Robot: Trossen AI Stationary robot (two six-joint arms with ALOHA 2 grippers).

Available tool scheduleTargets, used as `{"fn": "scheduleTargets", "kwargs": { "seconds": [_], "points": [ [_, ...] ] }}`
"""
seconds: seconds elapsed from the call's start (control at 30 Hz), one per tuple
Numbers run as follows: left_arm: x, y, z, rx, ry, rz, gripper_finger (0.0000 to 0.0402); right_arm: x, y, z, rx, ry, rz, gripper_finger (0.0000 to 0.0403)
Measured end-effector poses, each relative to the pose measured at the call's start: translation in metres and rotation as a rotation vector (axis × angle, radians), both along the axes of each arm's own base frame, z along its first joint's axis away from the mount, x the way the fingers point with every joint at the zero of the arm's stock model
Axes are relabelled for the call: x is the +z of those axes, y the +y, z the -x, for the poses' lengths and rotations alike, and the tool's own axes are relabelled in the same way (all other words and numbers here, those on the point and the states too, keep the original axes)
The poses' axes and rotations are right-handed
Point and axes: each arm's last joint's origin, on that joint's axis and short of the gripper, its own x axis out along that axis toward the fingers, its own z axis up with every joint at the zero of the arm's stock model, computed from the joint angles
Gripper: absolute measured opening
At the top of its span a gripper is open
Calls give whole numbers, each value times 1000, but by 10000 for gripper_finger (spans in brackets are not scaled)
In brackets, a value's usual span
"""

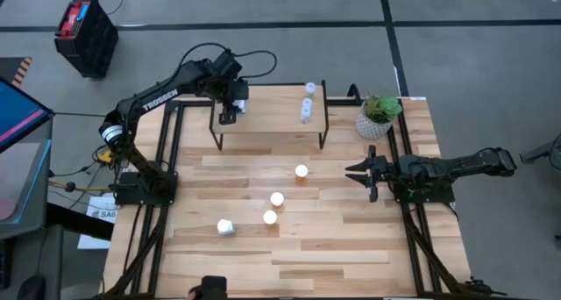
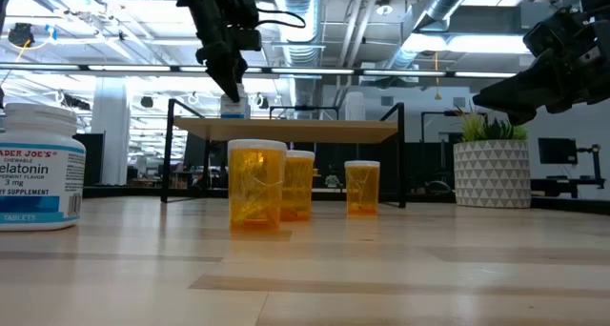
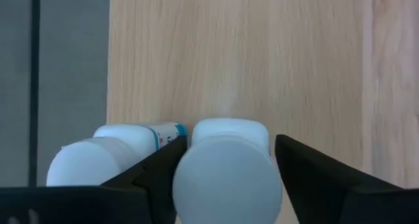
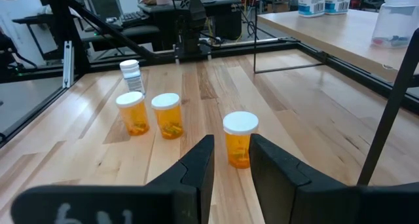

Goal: Pick and place medicine bottles onto shelf by color
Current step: Put the top white pill bottle aligned with the other white pill bottle on the shelf, then put the white pill bottle aligned with the other white pill bottles on the shelf

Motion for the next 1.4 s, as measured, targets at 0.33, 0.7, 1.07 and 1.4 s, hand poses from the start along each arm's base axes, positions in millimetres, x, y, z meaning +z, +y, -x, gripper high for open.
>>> {"fn": "scheduleTargets", "kwargs": {
  "seconds": [0.33,0.7,1.07,1.4],
  "points": [
    [2,-4,-5,-6,19,-56,256,0,0,0,0,0,0,120],
    [18,-12,-13,-2,18,-147,257,0,0,0,0,0,0,120],
    [75,-35,-16,4,-119,-131,257,0,0,0,-1,0,0,120],
    [78,-89,-15,-89,-42,230,257,0,0,0,-1,0,0,120]
  ]
}}
